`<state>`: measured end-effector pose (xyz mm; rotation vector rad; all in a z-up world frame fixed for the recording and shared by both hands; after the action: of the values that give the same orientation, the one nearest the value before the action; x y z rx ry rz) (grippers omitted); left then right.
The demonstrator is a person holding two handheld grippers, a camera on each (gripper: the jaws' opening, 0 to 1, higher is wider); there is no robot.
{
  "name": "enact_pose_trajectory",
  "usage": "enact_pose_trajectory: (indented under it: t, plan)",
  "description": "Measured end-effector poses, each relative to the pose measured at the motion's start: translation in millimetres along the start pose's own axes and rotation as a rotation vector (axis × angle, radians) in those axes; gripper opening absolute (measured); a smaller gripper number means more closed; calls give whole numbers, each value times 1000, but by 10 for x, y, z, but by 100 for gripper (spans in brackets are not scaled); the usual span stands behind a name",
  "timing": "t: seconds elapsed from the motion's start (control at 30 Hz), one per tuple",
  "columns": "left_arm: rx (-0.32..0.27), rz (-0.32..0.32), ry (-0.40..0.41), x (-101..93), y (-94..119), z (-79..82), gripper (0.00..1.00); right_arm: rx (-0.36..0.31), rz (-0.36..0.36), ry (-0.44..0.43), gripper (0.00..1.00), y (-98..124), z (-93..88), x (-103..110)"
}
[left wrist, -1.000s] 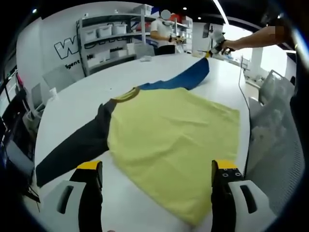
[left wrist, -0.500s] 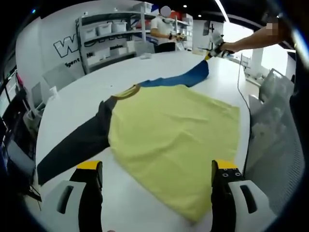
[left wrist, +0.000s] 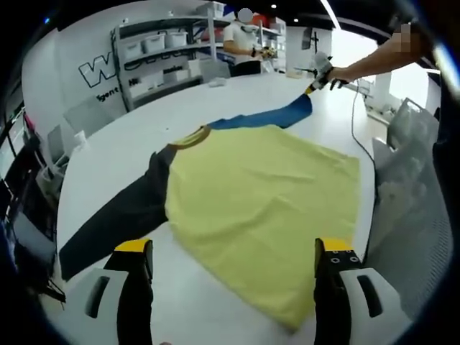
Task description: Fold the garment on the visible template until the final outline fits inside the template.
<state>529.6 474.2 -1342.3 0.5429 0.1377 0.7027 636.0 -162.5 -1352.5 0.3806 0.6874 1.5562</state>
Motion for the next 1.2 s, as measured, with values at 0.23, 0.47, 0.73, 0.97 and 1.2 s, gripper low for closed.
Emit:
enact_pose_trajectory:
  t: [0.23, 0.47, 0.73, 0.97, 1.2]
  plan:
    - [14, 2, 1, 3, 3, -20, 95, 15, -9, 8, 0, -142, -62, -50]
    - [16, 1, 6, 3, -14, -28, 95, 2, 15, -26, 6, -125, -165, -16]
    - [14, -4, 5, -19, -41, -30, 95, -17, 2, -89, 13, 33, -432, -25]
    - [16, -4, 9, -30, -35, -21, 95, -35, 94, -135, 16, 120, -626, 167]
    - [20, -8, 3, -45, -30, -10, 95, -57, 152, -160, 15, 103, -654, 294]
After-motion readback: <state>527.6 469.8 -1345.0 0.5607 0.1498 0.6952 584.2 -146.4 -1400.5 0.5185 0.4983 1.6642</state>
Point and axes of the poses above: the point that each gripper's makers call its tool centre point, and the gripper's own axes: y roughly backward along the fingers, x roughly to its left, z roughly out of its top, the point moved 5 cm from there along y, roughly backward along the fingers, and after that the axes turned 11 degrees about -x, right-handed, at the moved point
